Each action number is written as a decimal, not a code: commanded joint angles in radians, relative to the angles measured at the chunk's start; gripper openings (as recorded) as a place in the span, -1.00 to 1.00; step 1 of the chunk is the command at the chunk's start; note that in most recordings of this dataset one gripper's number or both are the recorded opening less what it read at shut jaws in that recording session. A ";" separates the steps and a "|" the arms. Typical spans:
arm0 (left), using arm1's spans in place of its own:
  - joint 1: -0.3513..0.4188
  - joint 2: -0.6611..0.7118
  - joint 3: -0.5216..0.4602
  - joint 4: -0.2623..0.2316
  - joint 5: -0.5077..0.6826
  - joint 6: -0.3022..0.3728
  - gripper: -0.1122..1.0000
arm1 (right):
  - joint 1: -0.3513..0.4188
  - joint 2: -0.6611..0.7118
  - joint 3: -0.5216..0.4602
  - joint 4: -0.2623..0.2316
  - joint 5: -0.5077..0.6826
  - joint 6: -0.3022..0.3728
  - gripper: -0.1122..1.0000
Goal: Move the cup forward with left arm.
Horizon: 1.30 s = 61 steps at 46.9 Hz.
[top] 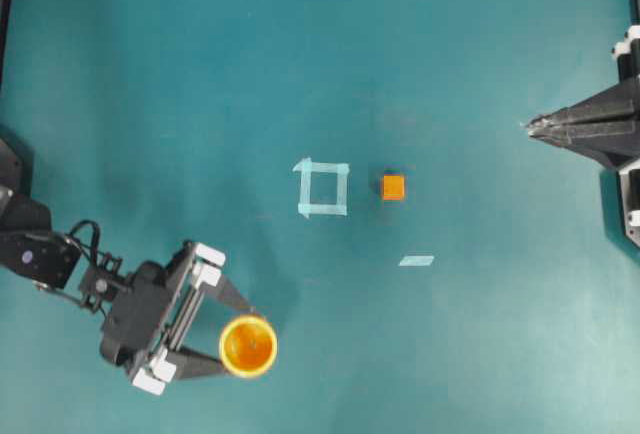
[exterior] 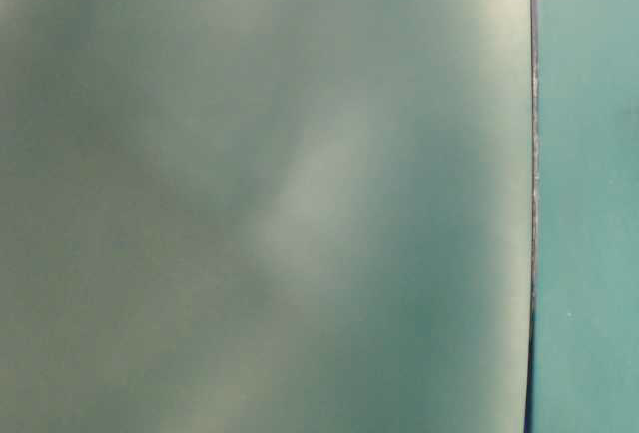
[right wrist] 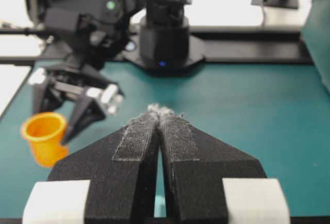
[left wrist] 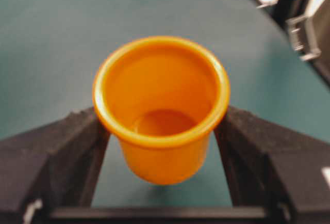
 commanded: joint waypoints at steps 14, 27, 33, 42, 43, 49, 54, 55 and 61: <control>-0.092 0.006 -0.043 -0.003 -0.002 -0.035 0.36 | 0.000 0.002 -0.032 0.003 -0.003 0.000 -0.81; -0.130 0.014 -0.060 -0.006 -0.002 -0.037 0.36 | 0.000 0.002 -0.032 0.003 -0.003 0.000 -0.81; -0.138 0.017 -0.069 -0.006 -0.002 -0.037 0.36 | 0.000 0.002 -0.032 0.003 -0.003 0.000 -0.81; -0.149 0.021 -0.078 -0.006 -0.002 -0.037 0.36 | 0.000 0.002 -0.034 0.003 -0.003 0.000 -0.81; -0.150 0.021 -0.078 -0.006 -0.002 -0.037 0.36 | 0.000 0.002 -0.034 0.003 -0.003 0.000 -0.81; -0.152 0.023 -0.081 -0.006 -0.003 -0.037 0.36 | -0.002 0.002 -0.034 0.003 -0.005 0.000 -0.81; -0.153 0.023 -0.081 -0.006 -0.002 -0.037 0.36 | 0.000 0.002 -0.034 0.003 -0.003 0.000 -0.81; -0.152 0.023 -0.080 -0.006 -0.002 -0.037 0.36 | -0.002 0.002 -0.034 0.003 -0.003 -0.002 -0.81; -0.153 0.023 -0.081 -0.006 -0.002 -0.037 0.36 | 0.000 0.002 -0.034 0.003 -0.003 0.000 -0.81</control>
